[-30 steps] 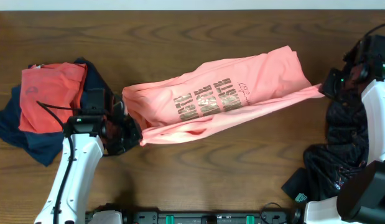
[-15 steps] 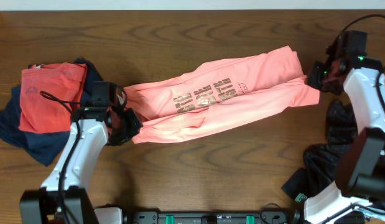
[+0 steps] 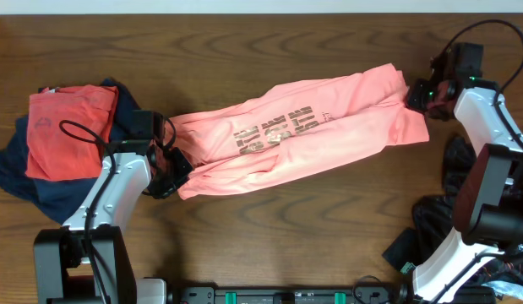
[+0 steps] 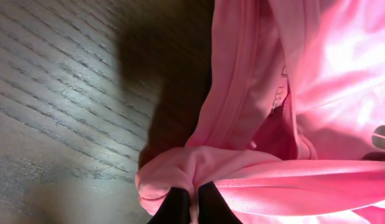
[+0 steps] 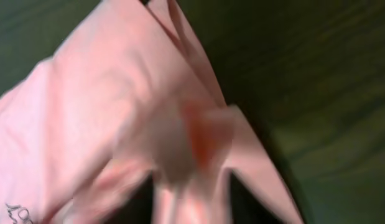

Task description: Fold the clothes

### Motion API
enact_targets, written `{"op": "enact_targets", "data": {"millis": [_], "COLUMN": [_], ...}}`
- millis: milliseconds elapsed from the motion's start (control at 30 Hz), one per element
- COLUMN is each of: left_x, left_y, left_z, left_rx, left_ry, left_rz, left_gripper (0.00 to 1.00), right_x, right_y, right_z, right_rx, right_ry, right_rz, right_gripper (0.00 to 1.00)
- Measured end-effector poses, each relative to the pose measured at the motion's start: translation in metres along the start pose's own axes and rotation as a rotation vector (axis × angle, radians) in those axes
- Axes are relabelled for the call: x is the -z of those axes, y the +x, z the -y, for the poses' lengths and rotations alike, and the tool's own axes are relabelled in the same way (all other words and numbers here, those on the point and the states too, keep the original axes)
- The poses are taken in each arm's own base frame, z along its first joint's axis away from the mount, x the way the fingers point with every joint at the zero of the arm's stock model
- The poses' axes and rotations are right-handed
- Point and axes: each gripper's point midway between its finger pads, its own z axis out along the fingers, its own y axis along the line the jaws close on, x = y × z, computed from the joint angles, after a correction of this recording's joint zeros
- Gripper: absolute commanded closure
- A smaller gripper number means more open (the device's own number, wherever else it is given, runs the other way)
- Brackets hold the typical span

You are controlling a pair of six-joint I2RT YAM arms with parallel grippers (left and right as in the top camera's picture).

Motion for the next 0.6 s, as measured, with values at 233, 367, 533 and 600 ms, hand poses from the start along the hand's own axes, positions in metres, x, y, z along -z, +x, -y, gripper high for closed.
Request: {"op": "enact_targets", "data": {"millis": [233,367,533,600], "left_x": [0.000,0.000,0.000,0.000], "left_y": [0.004,0.004,0.000,-0.001], "left_z": [-0.006,-0.007,-0.004,-0.003], "left_rx": [0.017,0.015,0.012,0.011], "left_ry": [-0.029,-0.031,-0.021,-0.018], "left_rz": [-0.012,-0.012,0.002,0.005], "left_gripper": [0.60,0.57,0.52,0.49], "right_x": [0.001,0.006,0.007,0.005], "right_y": [0.018,0.031,0.038,0.042], "right_z": [0.017,0.042,0.053,0.054], "right_rx": [-0.009,-0.053,-0.046,-0.039], "right_ry": [0.070,0.132,0.160,0.162], "right_rz": [-0.072,-0.128,-0.157,-0.161], "right_gripper": [0.41,0.46,0.45,0.45]}}
